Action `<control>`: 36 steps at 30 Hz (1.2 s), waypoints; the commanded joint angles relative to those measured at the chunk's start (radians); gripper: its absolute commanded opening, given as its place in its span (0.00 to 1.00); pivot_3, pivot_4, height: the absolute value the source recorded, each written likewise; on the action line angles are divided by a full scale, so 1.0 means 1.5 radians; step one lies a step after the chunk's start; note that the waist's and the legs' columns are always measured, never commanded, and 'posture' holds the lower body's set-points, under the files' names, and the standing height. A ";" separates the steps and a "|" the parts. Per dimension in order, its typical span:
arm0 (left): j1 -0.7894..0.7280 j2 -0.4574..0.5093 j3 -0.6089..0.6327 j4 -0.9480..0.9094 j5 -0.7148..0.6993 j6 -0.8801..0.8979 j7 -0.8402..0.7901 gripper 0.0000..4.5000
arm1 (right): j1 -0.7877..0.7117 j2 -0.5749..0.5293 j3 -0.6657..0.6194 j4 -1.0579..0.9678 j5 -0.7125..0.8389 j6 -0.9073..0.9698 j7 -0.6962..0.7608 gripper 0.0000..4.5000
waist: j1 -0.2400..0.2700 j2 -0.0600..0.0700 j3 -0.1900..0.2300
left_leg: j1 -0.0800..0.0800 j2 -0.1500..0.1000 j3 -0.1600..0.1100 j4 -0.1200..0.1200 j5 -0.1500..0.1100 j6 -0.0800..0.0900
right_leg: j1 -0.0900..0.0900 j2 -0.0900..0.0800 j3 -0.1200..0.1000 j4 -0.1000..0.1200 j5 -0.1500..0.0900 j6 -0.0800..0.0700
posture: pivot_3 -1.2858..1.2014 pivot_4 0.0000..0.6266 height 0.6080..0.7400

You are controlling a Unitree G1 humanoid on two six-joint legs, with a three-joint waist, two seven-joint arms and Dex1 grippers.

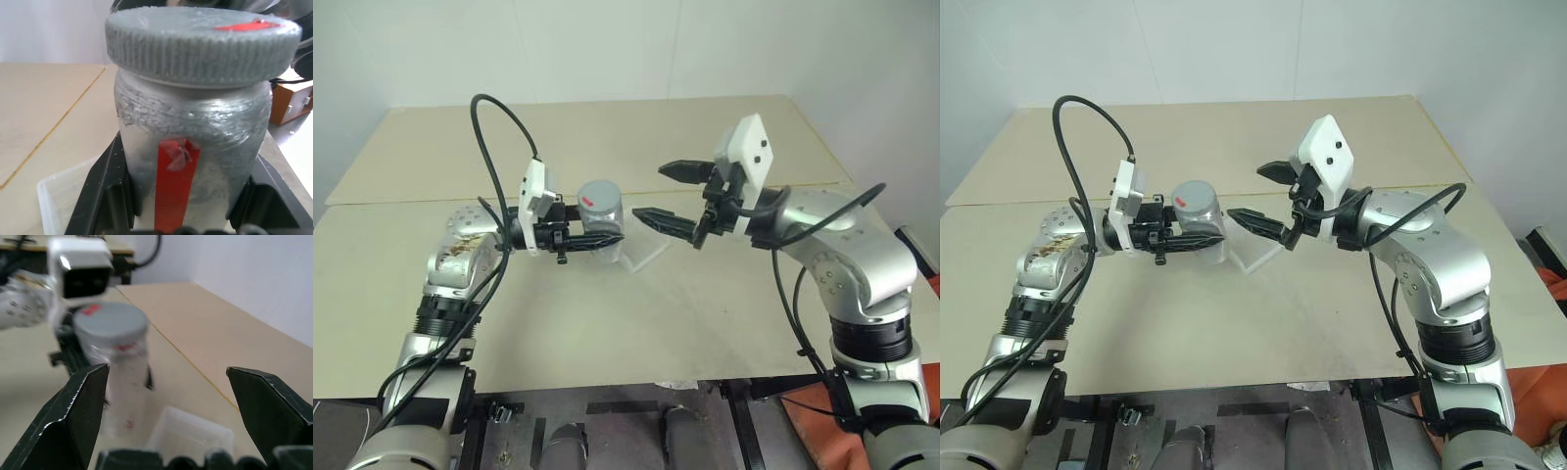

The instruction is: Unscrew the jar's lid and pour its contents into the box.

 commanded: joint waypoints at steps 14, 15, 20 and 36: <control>-0.011 -0.014 0.001 -0.007 0.004 -0.012 -0.004 0.43 | -0.086 0.081 0.068 0.018 -0.017 0.017 -0.056 0.99 | 0.000 0.000 0.000 | 0.000 0.000 0.000 0.000 0.000 0.000 | 0.000 0.000 0.000 0.000 0.000 0.000 | 0.52 0.24 1.00; -0.010 -0.014 0.001 -0.009 0.003 -0.011 -0.003 0.43 | -0.087 0.083 0.071 0.020 -0.019 0.017 -0.055 0.99 | 0.000 0.000 0.000 | 0.000 0.000 0.000 0.000 0.000 0.000 | 0.000 0.000 0.000 0.000 0.000 0.000 | 0.52 0.24 1.00; -0.007 -0.013 0.002 -0.014 0.003 -0.010 -0.001 0.43 | -0.091 0.096 0.084 0.031 -0.023 0.018 -0.049 0.99 | -0.001 0.000 0.000 | 0.000 0.000 0.000 0.000 0.000 0.000 | 0.000 0.000 0.000 0.000 0.000 0.000 | 0.52 0.24 1.00; 0.000 -0.005 0.004 -0.023 0.003 -0.008 0.000 0.43 | -0.101 0.119 0.079 0.047 -0.025 0.032 -0.051 0.61 | -0.001 0.000 0.000 | 0.000 0.000 0.000 0.000 0.000 0.000 | 0.000 0.000 0.000 0.000 0.000 0.000 | 0.52 0.24 1.00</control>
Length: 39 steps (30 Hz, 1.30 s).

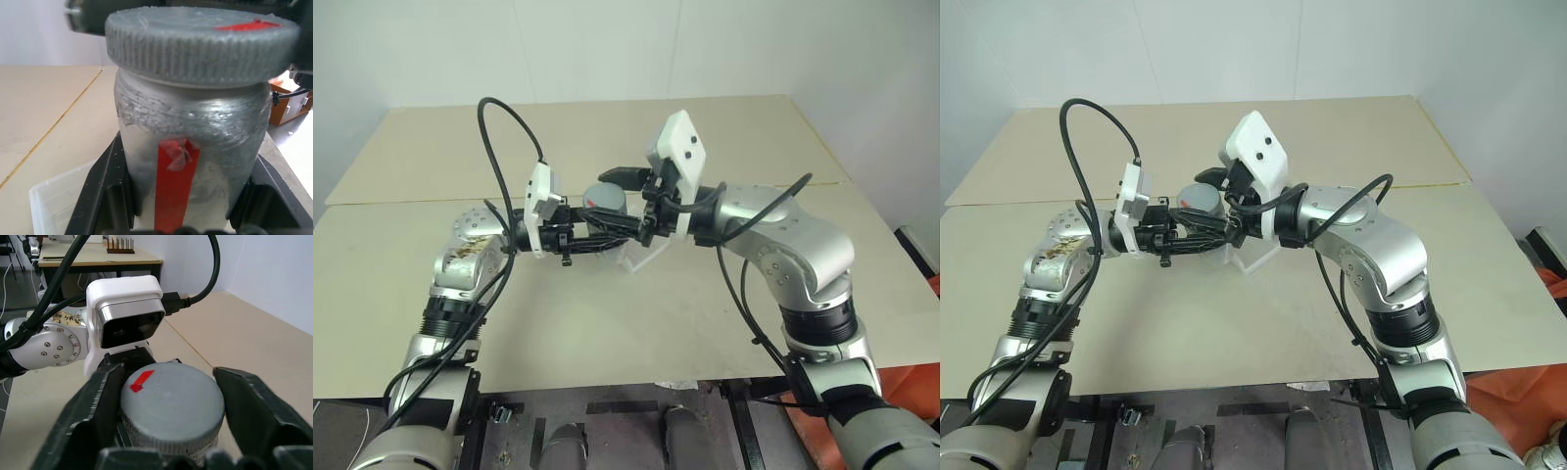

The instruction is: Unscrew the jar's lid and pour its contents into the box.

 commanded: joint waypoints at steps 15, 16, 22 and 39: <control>0.010 0.014 0.009 -0.021 -0.001 -0.009 0.001 0.43 | -0.091 0.009 -0.188 0.025 0.144 0.141 -0.066 0.61 | 0.001 0.000 0.000 | 0.000 0.000 0.000 0.000 0.000 0.000 | 0.000 0.000 0.000 0.001 0.000 0.000 | 0.52 0.24 1.00; 0.011 0.015 0.012 -0.022 -0.002 -0.008 0.005 0.43 | -0.083 -0.002 -0.193 0.022 0.132 0.132 -0.072 0.61 | 0.001 0.000 0.000 | 0.000 0.000 0.000 0.000 0.000 0.000 | 0.000 0.000 0.000 0.001 0.000 0.000 | 0.52 0.24 1.00; 0.018 0.029 0.034 -0.020 -0.003 -0.006 0.034 0.43 | 0.052 -0.091 -0.181 -0.009 0.029 0.052 -0.098 0.61 | 0.006 0.000 0.000 | 0.000 0.000 0.000 0.000 0.000 0.000 | 0.000 0.000 0.000 0.000 0.000 0.000 | 0.52 0.24 1.00; 0.019 0.048 0.059 -0.007 0.006 -0.014 0.098 0.43 | 0.325 -0.022 -0.123 0.111 -0.219 -0.015 -0.288 0.91 | 0.003 0.000 0.000 | 0.000 0.000 0.000 0.000 0.000 0.000 | 0.000 0.000 0.000 -0.001 0.000 0.000 | 0.52 0.24 1.00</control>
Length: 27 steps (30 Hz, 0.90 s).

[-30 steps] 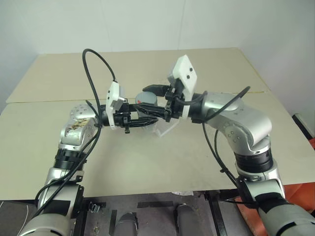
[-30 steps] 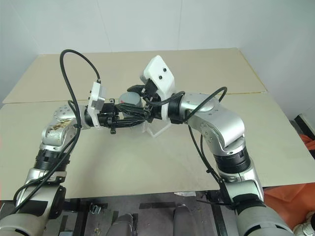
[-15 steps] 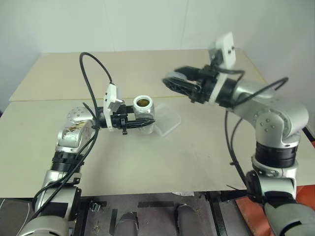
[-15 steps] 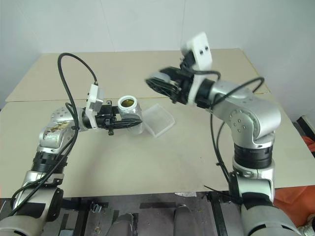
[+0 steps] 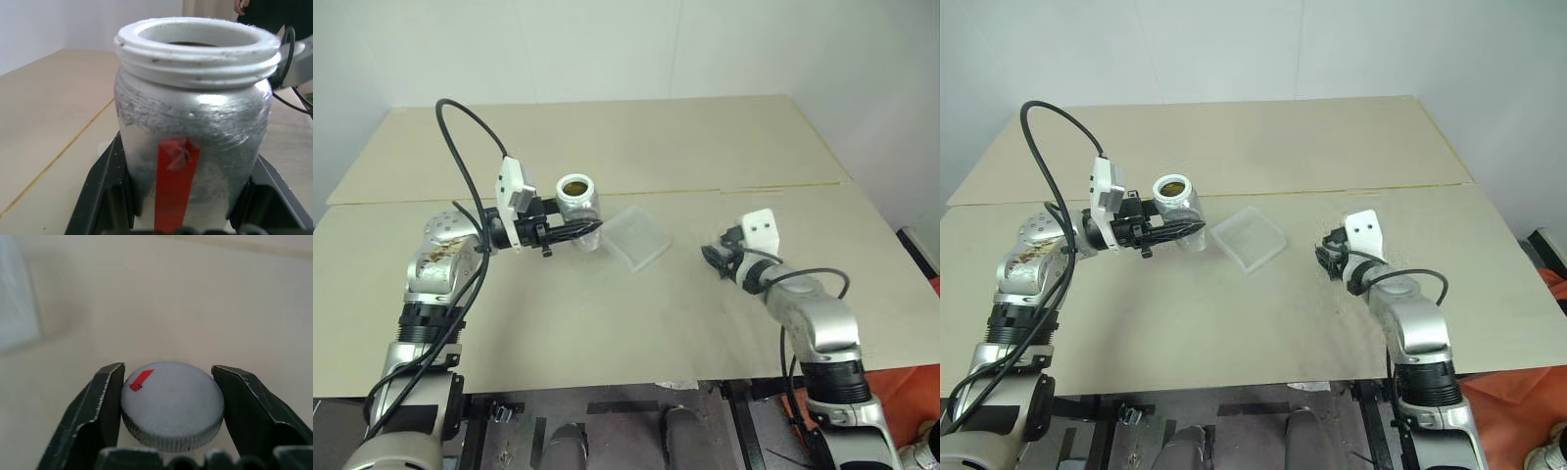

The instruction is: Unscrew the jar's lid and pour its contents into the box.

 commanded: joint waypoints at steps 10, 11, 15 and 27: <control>-0.080 -0.048 -0.076 0.136 0.338 -0.357 0.345 0.43 | -0.065 -0.141 -0.100 -0.206 0.202 0.234 0.200 1.00 | 0.017 0.000 0.000 | 0.001 0.000 0.000 0.000 0.000 0.000 | 0.001 0.000 0.000 0.000 0.000 0.000 | 0.52 0.24 1.00; -0.118 -0.024 -0.137 0.199 0.469 -0.439 0.461 0.43 | -0.083 -0.153 -0.102 -0.217 0.229 0.253 0.223 1.00 | 0.019 0.000 0.000 | 0.001 0.000 0.000 0.000 0.000 0.000 | 0.001 0.000 0.000 0.000 0.000 0.000 | 0.52 0.24 1.00; -0.281 0.022 -0.361 0.397 0.848 -0.574 0.870 0.43 | -0.139 -0.183 -0.095 -0.224 0.295 0.294 0.276 1.00 | 0.024 -0.001 0.000 | 0.000 0.000 0.000 0.000 0.000 0.000 | 0.001 0.000 0.000 -0.002 0.001 0.000 | 0.52 0.24 1.00; -0.475 -0.119 -0.755 0.671 1.275 -0.392 1.397 0.43 | -0.182 -0.211 -0.067 -0.237 0.345 0.282 0.317 1.00 | 0.049 -0.001 0.001 | -0.006 -0.002 0.000 0.001 0.000 0.000 | -0.003 -0.001 -0.001 0.000 0.002 0.003 | 0.52 0.24 1.00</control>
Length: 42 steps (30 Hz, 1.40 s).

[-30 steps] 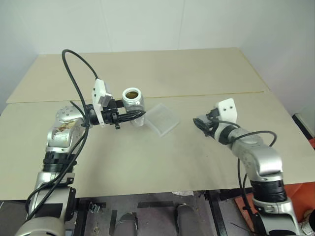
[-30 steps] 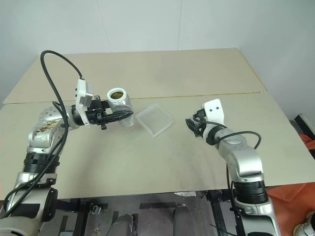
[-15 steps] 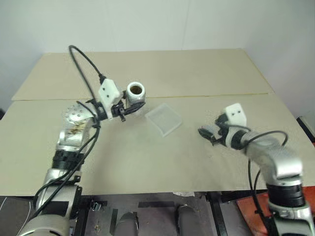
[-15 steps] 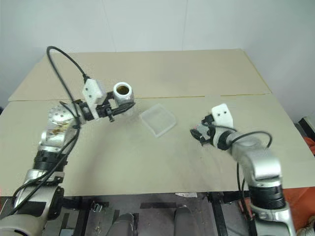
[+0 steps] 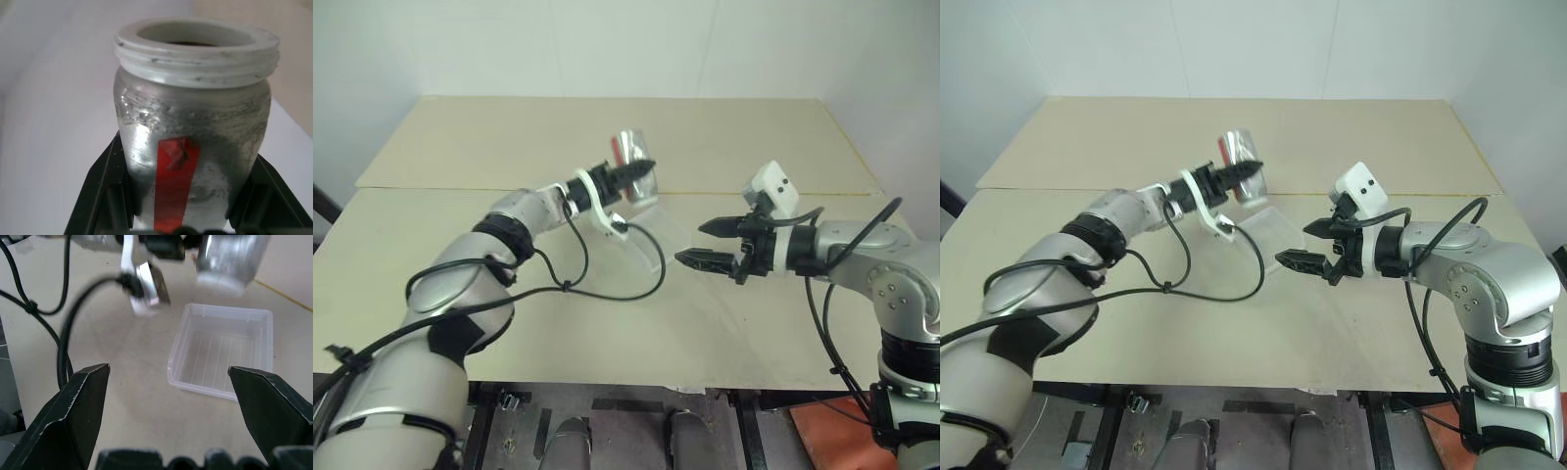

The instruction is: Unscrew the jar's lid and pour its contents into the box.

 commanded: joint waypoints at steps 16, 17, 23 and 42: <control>-0.032 -0.018 0.064 0.059 -0.123 -0.054 -0.054 0.43 | 0.033 0.012 -0.040 -0.075 0.041 -0.027 -0.062 1.00 | 0.002 0.000 0.000 | -0.001 0.000 0.000 0.000 0.001 -0.001 | 0.000 0.000 0.000 0.000 0.000 0.000 | 0.52 0.24 1.00; -0.026 -0.008 0.092 0.053 -0.159 -0.080 -0.074 0.43 | 0.038 0.011 -0.039 -0.079 0.038 -0.034 -0.063 1.00 | 0.001 0.000 0.000 | 0.000 0.000 0.000 0.000 0.001 -0.002 | 0.000 0.000 0.000 0.000 0.000 0.000 | 0.52 0.24 1.00; 0.069 0.042 0.328 0.001 -0.480 -0.261 -0.369 0.43 | 0.063 0.006 -0.047 -0.086 0.034 -0.078 -0.057 1.00 | -0.006 0.000 0.000 | 0.000 0.000 0.000 0.000 0.004 -0.007 | 0.000 0.000 0.000 0.000 0.000 0.000 | 0.52 0.24 1.00; 0.495 -0.035 0.753 -0.634 -1.123 0.359 -0.832 0.43 | 0.083 0.010 -0.014 -0.071 0.013 -0.147 -0.059 1.00 | -0.034 0.000 0.000 | 0.004 0.000 -0.001 0.002 0.002 -0.003 | 0.004 0.000 -0.001 0.001 0.000 0.000 | 0.52 0.24 1.00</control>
